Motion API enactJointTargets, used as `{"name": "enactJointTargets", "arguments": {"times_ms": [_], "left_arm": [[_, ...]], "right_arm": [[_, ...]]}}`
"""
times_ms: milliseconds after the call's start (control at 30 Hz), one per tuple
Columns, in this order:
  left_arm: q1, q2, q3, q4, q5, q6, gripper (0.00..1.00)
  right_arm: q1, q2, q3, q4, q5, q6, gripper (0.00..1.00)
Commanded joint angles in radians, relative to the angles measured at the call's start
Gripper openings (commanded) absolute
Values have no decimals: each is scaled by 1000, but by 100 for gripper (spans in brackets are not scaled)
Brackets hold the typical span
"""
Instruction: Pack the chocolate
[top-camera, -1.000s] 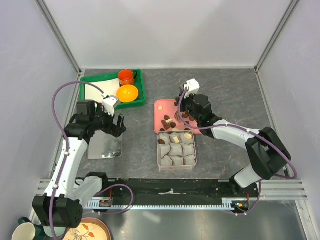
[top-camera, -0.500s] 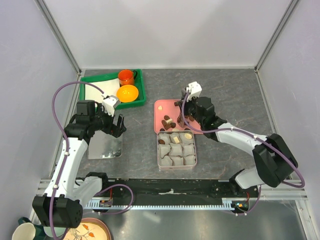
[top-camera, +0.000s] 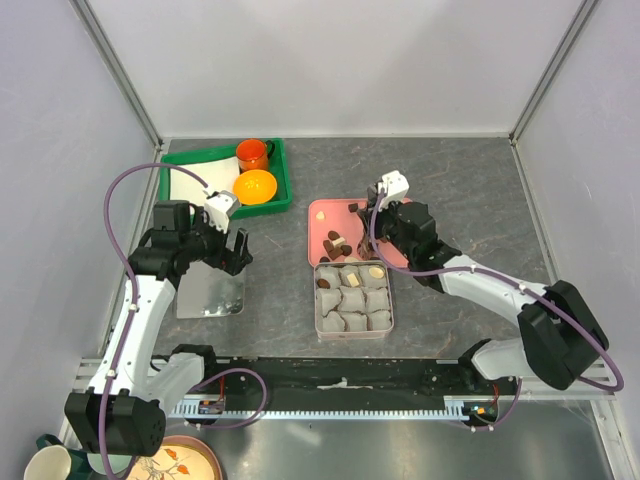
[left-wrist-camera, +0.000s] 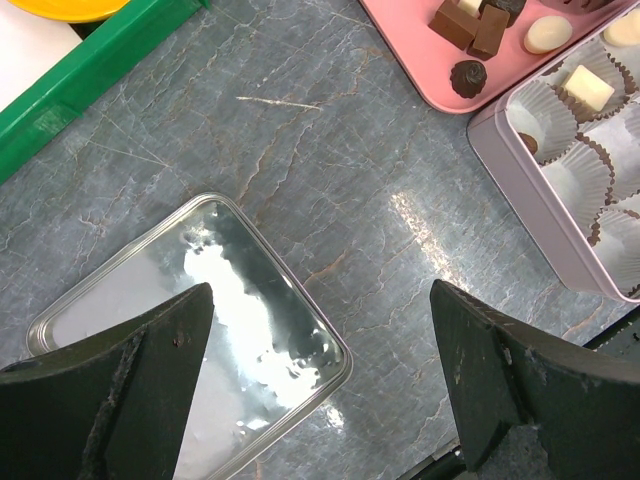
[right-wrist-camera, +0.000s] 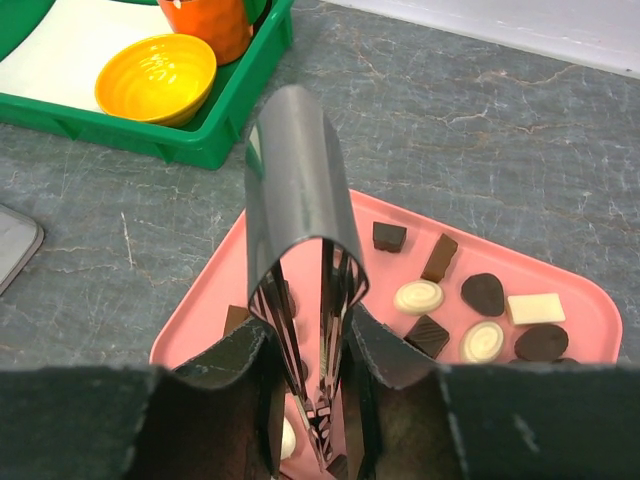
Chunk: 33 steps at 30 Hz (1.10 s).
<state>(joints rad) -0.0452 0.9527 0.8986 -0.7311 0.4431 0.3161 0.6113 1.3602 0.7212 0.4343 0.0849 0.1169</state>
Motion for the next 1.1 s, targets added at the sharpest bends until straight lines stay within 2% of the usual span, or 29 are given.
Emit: {"name": "enactJointTargets", "arguments": {"times_ms": [0, 600, 1067], "left_arm": [[7, -15, 34, -1, 5, 18, 96], [7, -17, 33, -1, 6, 17, 96], [5, -25, 26, -1, 3, 20, 96]], "right_arm": [[10, -24, -49, -81, 1, 20, 31], [42, -116, -109, -146, 15, 24, 34], [54, -108, -140, -131, 6, 47, 34]]}}
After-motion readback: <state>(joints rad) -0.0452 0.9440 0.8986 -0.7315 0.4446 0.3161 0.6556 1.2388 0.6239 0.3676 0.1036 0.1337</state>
